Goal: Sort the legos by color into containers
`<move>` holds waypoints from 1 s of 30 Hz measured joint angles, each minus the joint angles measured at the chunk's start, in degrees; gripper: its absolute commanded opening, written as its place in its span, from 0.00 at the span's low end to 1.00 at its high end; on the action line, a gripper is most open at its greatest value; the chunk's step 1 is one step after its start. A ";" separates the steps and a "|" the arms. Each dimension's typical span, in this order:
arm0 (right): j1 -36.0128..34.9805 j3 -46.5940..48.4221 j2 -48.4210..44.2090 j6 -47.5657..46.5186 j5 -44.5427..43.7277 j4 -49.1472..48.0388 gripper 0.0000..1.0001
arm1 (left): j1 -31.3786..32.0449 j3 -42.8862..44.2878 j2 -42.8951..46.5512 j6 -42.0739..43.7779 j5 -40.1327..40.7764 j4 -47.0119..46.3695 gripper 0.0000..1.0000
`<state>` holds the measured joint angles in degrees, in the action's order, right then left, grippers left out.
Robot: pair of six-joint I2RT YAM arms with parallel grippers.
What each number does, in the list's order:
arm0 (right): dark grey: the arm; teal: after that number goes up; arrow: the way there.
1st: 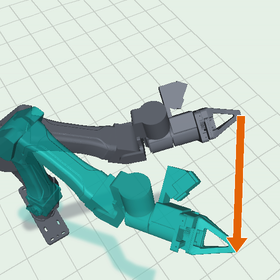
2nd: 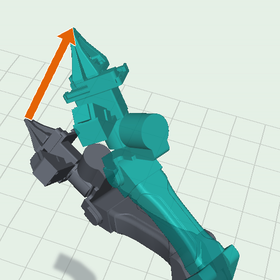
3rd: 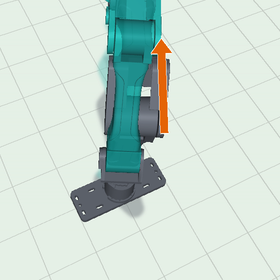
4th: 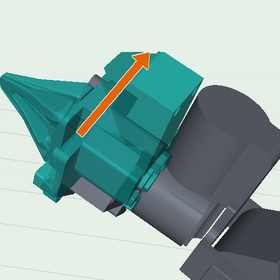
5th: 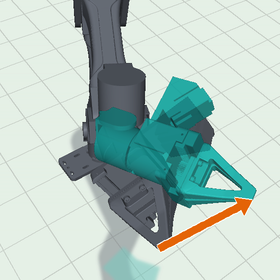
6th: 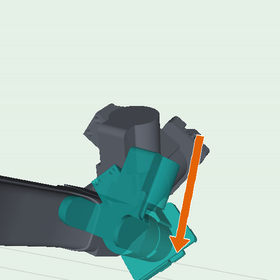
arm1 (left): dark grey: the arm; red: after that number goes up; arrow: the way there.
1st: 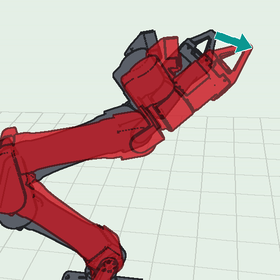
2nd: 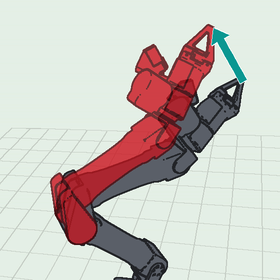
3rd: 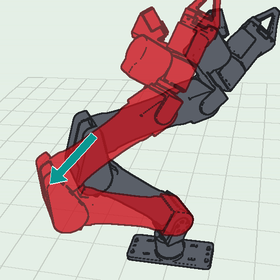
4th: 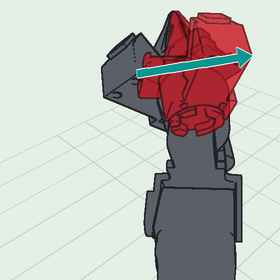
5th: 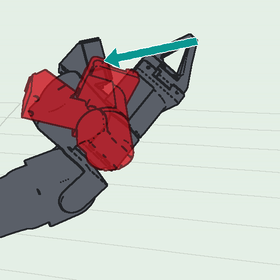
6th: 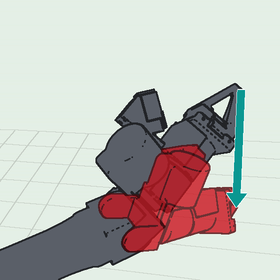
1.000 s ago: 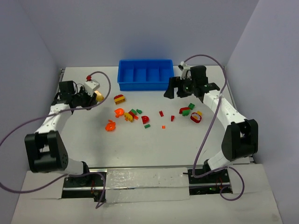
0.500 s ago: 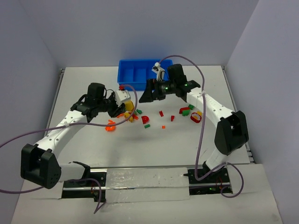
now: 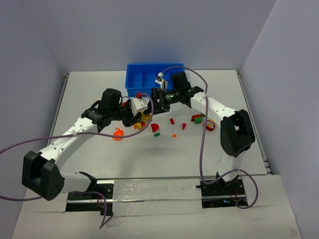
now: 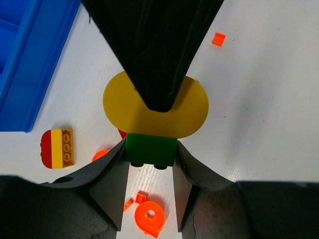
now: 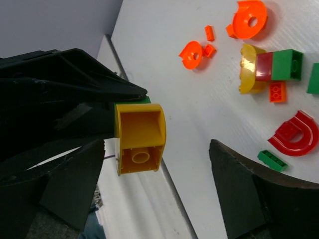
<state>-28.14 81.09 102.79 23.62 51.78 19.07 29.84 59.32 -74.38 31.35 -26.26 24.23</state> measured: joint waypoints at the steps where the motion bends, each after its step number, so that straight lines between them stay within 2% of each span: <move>1: 0.00 0.11 0.38 0.32 0.63 -0.25 0.84 | 0.15 0.13 -0.11 -0.26 0.06 -0.02 0.00; 3: 0.00 0.32 1.25 1.07 2.15 -1.16 0.69 | 0.39 0.36 -0.33 -0.62 0.12 0.01 0.00; 7: 0.00 0.34 2.58 3.00 5.39 -3.28 0.48 | 0.69 0.58 -0.61 -0.97 0.31 0.02 0.00; 8: 0.00 0.34 2.66 3.56 6.17 -3.76 0.37 | 0.75 0.58 -0.65 -1.01 0.40 0.02 0.00; 10: 0.00 0.34 2.68 5.20 7.40 -5.26 0.28 | 0.82 0.58 -0.69 -1.11 0.51 0.17 0.00; 12: 0.15 0.29 2.68 6.18 8.04 -6.29 0.14 | 0.84 0.56 -0.69 -1.14 0.63 -0.14 0.00; 14: 0.24 0.25 2.68 6.71 8.12 -6.76 0.04 | 0.86 0.49 -0.69 -1.18 0.61 -0.44 0.00; 16: 0.35 0.23 2.68 6.77 8.14 -6.97 0.00 | 0.86 0.29 -0.57 -1.16 0.63 -0.69 0.00; 22: 0.79 -1.02 2.63 6.42 8.69 -7.00 0.00 | 0.97 -2.73 0.78 -0.92 0.56 -2.93 0.00; 30: 3.78 -1.52 2.02 5.15 8.97 -7.04 0.00 | -0.12 -7.40 2.23 -0.93 0.65 -0.61 0.00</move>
<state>-24.36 79.57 104.81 28.77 60.74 12.03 29.72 51.92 -72.15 30.43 -25.61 23.61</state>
